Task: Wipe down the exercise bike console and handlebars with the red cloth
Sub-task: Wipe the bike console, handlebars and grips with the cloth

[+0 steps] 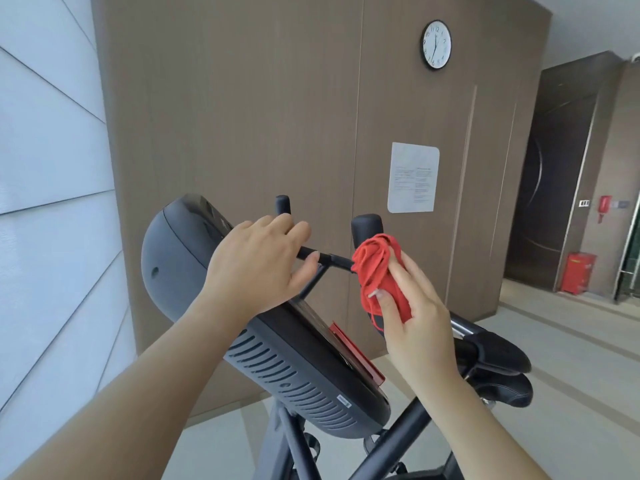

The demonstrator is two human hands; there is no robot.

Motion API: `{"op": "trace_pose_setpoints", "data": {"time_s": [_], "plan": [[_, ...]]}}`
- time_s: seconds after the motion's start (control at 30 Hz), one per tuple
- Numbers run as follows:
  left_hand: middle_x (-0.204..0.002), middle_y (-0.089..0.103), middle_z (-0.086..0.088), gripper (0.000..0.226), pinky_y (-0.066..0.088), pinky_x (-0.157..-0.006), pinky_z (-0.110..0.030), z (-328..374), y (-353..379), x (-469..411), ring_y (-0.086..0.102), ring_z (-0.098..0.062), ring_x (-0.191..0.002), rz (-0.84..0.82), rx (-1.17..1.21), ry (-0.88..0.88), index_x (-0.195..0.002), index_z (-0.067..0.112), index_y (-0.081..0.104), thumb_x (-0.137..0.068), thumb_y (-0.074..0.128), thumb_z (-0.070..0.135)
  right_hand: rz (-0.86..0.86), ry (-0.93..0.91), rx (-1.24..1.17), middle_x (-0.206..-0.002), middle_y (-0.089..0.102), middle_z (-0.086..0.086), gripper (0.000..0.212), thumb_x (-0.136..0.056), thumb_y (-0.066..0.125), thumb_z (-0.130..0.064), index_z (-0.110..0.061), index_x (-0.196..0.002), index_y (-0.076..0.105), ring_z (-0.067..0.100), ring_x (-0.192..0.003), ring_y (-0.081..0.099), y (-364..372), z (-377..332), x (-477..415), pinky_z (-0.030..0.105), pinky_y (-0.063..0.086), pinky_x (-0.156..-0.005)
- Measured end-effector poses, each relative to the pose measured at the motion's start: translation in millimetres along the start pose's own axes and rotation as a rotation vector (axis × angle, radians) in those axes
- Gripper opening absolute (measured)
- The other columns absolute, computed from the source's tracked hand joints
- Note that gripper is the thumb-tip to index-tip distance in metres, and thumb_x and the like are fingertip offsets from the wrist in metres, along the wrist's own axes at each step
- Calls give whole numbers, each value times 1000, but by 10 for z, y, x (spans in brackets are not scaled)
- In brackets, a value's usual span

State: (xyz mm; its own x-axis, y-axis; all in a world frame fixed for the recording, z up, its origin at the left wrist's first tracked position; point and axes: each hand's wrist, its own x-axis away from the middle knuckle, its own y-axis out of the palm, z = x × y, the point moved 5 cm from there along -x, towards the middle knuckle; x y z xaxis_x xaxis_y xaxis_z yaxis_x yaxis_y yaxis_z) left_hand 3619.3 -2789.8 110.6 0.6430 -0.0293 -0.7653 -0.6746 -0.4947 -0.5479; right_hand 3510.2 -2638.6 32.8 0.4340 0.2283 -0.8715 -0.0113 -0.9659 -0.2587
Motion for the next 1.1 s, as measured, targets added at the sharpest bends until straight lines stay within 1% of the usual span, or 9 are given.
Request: {"op": "trace_pose_setpoints", "data": {"time_s": [0.1, 0.2, 0.33, 0.5, 0.6, 0.67, 0.77, 0.9, 1.1], "plan": [[-80, 58, 0, 49, 45, -59, -34, 0, -13, -3, 57, -22, -68, -4, -3, 0, -96, 17, 57, -89, 21, 50, -90, -46, 18, -146, 38, -1, 57, -90, 56, -6, -39, -134, 39, 16, -133, 37, -35, 20, 49, 33, 32, -110], [-81, 59, 0, 48, 46, -60, -35, 6, -21, -10, 58, -22, -69, -9, -3, 1, -96, 18, 58, -90, 22, 49, -175, -119, 76, -150, 31, -3, 58, -90, 54, -3, -35, -136, 41, 12, -136, 31, -23, -25, 53, 27, 25, -112], [-81, 60, 1, 48, 46, -60, -34, 8, -34, -15, 59, -21, -69, -13, 0, -3, -95, 18, 59, -90, 23, 49, -221, -135, 79, -155, 18, -7, 52, -90, 56, -19, -32, -138, 40, 8, -141, 21, 6, -31, 92, 31, 25, -113], [-78, 60, 1, 49, 46, -56, -33, 16, -28, -12, 59, -20, -65, -12, 17, 5, -94, 18, 60, -90, 22, 49, -97, 18, -288, -147, 37, -13, 32, -86, 45, -32, -32, -107, 69, 1, -133, 36, -34, -12, 109, 30, 38, -107], [-77, 60, 0, 49, 47, -57, -35, 13, -24, -6, 60, -22, -65, -13, 24, 1, -94, 17, 60, -90, 22, 48, 28, 97, -349, -135, 50, -18, 18, -84, 48, -32, -33, -87, 66, 0, -124, 46, -32, -2, 77, 26, 40, -100], [-79, 60, 0, 49, 48, -58, -35, 5, -22, -5, 60, -22, -67, -16, 25, -3, -95, 17, 60, -90, 22, 48, 86, 131, -313, -127, 52, -25, 16, -86, 57, -36, -40, -102, 54, -2, -118, 49, -6, 27, 71, 20, 42, -97], [-78, 60, 0, 47, 48, -57, -35, 0, -26, -5, 60, -21, -67, -8, 24, 0, -94, 17, 60, -91, 23, 48, 21, 213, -283, -133, 44, -24, 47, -89, 57, -34, -41, -131, 35, -7, -123, 41, 107, 64, 84, 10, 34, -99], [-75, 60, 0, 46, 44, -54, -31, 6, -40, -1, 59, -21, -63, 6, 30, 12, -91, 17, 61, -90, 25, 46, -17, 151, 79, -152, 27, 0, 60, -91, 34, -47, -24, -146, 24, 17, -140, 22, 216, 17, 137, 36, 23, -113], [-79, 61, 1, 49, 47, -56, -33, -3, -35, -7, 59, -20, -66, 11, 34, -1, -94, 19, 60, -90, 21, 48, 84, 67, 198, -142, 41, 14, 57, -93, 36, -33, -10, -144, 30, 30, -130, 39, 240, -132, 102, 43, 39, -104]]}}
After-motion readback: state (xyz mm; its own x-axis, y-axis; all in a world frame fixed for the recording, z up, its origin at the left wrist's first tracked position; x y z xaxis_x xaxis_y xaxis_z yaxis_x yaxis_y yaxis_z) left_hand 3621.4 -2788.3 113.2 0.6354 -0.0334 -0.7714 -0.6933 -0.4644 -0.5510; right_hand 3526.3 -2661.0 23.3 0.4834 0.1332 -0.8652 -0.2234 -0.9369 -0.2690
